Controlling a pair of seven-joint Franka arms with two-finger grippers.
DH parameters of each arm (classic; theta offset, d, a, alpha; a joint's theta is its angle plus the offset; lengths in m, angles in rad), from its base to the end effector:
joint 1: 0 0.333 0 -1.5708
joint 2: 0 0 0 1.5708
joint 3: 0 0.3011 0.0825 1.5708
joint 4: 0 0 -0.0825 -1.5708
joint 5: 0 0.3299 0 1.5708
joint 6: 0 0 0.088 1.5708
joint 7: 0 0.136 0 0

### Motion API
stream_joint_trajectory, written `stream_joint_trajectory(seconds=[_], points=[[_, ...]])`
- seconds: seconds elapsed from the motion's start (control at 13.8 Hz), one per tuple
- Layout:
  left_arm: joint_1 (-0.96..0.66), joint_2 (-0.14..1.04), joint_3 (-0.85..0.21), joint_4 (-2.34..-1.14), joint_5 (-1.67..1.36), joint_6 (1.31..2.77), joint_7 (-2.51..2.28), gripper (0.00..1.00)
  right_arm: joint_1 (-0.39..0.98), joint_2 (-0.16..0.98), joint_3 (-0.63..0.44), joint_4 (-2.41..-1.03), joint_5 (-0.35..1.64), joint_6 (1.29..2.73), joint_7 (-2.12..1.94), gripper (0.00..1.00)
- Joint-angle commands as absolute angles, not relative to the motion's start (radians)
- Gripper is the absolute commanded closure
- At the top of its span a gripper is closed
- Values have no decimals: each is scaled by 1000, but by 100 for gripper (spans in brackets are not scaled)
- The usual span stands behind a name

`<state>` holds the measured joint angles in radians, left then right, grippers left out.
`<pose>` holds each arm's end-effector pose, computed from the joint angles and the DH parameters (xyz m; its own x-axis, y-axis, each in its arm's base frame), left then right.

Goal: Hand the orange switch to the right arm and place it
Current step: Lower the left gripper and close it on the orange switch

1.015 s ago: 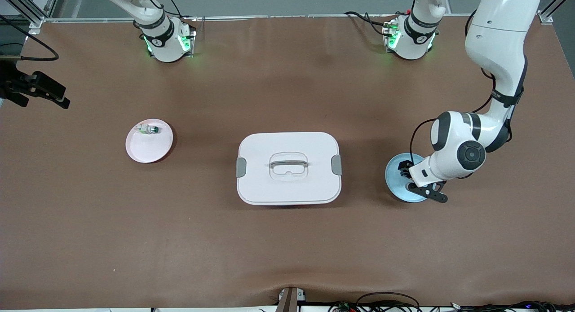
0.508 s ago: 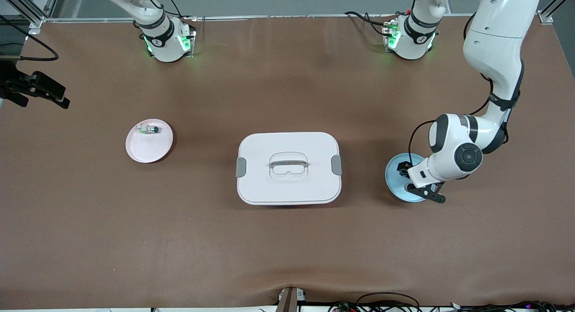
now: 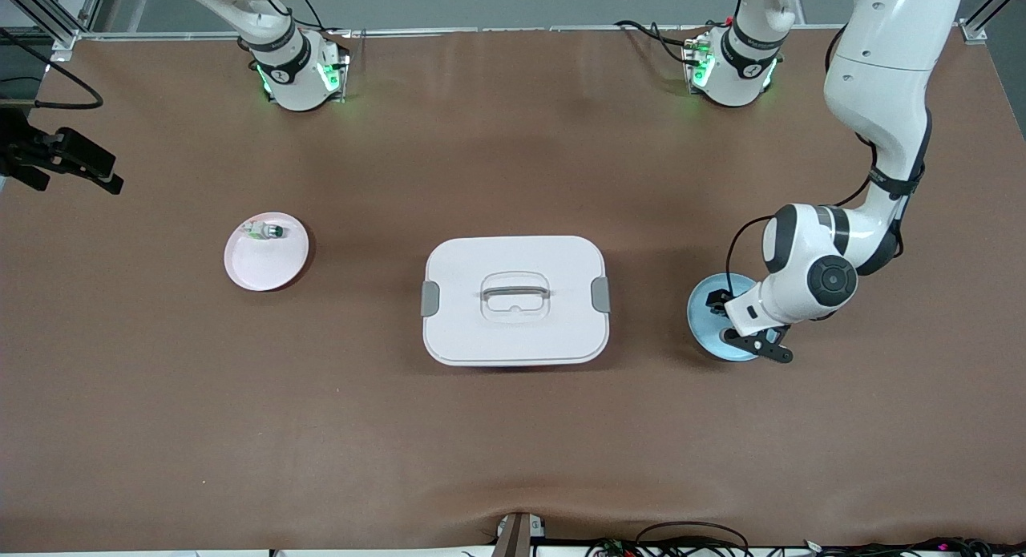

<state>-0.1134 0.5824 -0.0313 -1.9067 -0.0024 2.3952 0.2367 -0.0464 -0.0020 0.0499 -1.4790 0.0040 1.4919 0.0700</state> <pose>0.5693 -0.0826 0.1835 0.9263 -0.3667 -0.0866 -0.3646 -0.9303 0.0401 0.4926 0.0023 0.6126 0.9977 -0.0661 0.0146 -0.0661 -0.9978 -0.0049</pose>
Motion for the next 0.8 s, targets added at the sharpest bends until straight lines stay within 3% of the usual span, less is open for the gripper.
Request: stream_joint_trajectory(seconds=[0.0,0.44,0.58,0.73], points=[[-118,595,-35,-1901,0,2418,206,0,-55,-6,54,-1480,5,1488,77,0],[-115,595,-35,-1905,-2,2418,175,53,-54,-6,54,-1480,5,1486,77,0],[-120,583,-35,-1904,-2,2407,128,65,-55,-6,54,-1480,3,1486,77,0],[-118,569,-35,-1905,-2,2404,91,68,-60,-6,54,-1482,5,1485,77,0]])
